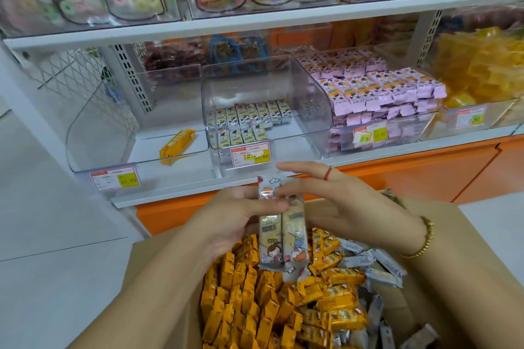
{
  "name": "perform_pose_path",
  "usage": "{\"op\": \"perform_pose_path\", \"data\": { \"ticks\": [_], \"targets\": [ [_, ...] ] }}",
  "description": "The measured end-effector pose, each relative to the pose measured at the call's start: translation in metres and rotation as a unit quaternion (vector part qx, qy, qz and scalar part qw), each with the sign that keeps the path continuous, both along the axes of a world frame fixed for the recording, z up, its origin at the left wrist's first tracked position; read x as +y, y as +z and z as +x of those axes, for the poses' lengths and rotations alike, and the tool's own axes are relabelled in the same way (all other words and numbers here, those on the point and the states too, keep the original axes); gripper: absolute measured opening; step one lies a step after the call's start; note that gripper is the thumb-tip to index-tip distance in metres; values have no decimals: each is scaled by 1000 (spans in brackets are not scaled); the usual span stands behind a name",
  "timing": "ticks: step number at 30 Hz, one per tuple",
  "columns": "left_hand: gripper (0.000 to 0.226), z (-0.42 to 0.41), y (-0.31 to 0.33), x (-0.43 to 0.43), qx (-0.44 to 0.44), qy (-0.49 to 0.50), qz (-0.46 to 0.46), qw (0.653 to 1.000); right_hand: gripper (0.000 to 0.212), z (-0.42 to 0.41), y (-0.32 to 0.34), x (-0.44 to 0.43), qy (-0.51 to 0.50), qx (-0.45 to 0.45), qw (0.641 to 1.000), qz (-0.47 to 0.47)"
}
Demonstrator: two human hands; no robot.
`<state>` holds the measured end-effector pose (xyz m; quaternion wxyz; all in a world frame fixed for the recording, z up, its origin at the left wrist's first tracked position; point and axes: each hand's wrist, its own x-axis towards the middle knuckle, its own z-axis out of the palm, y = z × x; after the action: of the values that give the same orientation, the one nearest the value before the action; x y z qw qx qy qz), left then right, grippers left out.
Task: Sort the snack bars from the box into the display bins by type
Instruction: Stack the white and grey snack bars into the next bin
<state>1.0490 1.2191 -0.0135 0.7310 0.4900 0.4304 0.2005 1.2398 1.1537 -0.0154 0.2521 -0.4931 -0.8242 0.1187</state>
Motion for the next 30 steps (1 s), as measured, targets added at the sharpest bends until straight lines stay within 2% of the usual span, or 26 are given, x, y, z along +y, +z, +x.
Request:
{"op": "perform_pose_path", "data": {
  "ticks": [6, 8, 10, 12, 15, 19, 22, 24, 26, 30],
  "targets": [
    [41, -4, 0, -4, -15, -43, -65, 997, 33, 6, 13, 0, 37, -24, 999, -16],
    [38, -4, 3, -2, -31, -6, -74, 997, 30, 12, 13, -2, 22, -47, 998, -27],
    [29, -6, 5, 4, -61, 72, -71, 993, 27, 24, 13, -2, -31, -30, 999, -19],
    [37, -9, 5, 10, -87, 132, -53, 986, 33, 31, 12, -2, -139, 13, 990, 16],
    [53, -5, 3, 10, -112, 170, -40, 978, 41, 10, 10, 0, -271, 15, 961, 45],
    [42, 8, 4, 4, -141, 199, -28, 969, 49, -33, -1, 5, -264, 39, 964, 8],
    [31, 8, 4, 4, -130, 223, 5, 966, 60, -40, 0, 9, -260, 24, 965, 5],
    [16, 5, 4, 6, -124, 236, 16, 964, 61, -46, 4, 11, -228, 13, 974, -10],
    [11, 3, 4, 9, -134, 250, 0, 959, 62, -54, 9, 12, -177, 20, 984, -26],
    [12, 3, 2, 17, -154, 281, -45, 946, 82, -67, 14, 19, -185, -68, 980, -16]
  ]
}}
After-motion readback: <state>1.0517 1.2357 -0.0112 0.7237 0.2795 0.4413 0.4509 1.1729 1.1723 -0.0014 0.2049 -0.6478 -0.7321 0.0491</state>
